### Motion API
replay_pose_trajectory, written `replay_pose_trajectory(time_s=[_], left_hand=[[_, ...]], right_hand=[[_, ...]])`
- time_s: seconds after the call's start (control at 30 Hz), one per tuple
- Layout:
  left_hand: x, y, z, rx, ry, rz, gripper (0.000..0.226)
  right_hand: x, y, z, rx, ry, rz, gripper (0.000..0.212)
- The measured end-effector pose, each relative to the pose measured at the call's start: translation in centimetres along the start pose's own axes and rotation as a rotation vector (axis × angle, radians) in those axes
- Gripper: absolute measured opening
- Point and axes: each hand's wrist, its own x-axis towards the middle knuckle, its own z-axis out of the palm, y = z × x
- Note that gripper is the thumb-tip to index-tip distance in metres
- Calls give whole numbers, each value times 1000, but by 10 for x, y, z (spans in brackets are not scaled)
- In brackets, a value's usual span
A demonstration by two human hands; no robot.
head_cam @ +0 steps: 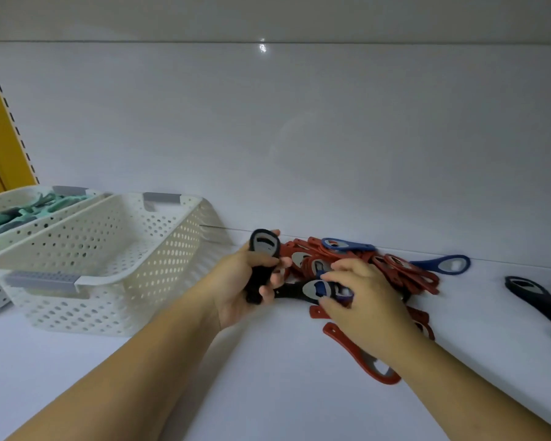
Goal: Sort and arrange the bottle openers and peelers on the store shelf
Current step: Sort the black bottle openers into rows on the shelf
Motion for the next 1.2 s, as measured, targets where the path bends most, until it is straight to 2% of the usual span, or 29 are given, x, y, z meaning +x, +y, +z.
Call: replay_pose_trajectory(time_s=[0.03,0.1,0.23,0.37,0.47,0.53,0.6,0.7,0.77,0.8,0.9,0.97,1.07,1.13,1.2], left_hand=[[1,1,-2,-42,34,3,43],[1,2,-3,-71,68,5,46],[3,0,-2,-81,99,35,43],[5,2,-6,-57,171,143,40],[3,3,-7,-18,166,120,27],[-1,2,-2,43,111,42,20],[-6,-3,3,167,2,-48,26],[-14,-13,7,507,-317,-181,32],[-16,-16,8,585,-497,-245,26],[-15,-17,6,575,-533,-259,25],[-11,-13,2,418,-523,-235,37],[-10,-11,2,328,-547,-229,38],[-13,-11,4,331,-574,-226,42],[-13,-8,3,370,-530,-187,54],[-11,2,-1,244,-425,-100,61]], right_hand=[[2,-1,3,-63,-63,23,39],[5,-3,7,-98,-93,55,34],[6,0,10,-127,14,-15,18],[6,5,-4,45,232,52,22],[1,8,-15,229,246,93,19],[-4,5,-20,357,162,75,16],[-8,1,-20,394,54,18,17],[-9,-2,-13,397,9,-39,19],[-10,-3,-10,459,9,6,24],[-11,-3,-11,501,5,44,28],[-10,-1,-16,619,-29,151,30],[-11,-1,-18,644,-35,158,29],[-11,-8,-17,779,-49,125,33],[-12,-10,-16,847,-58,101,36],[-13,-12,-13,807,-57,97,35]])
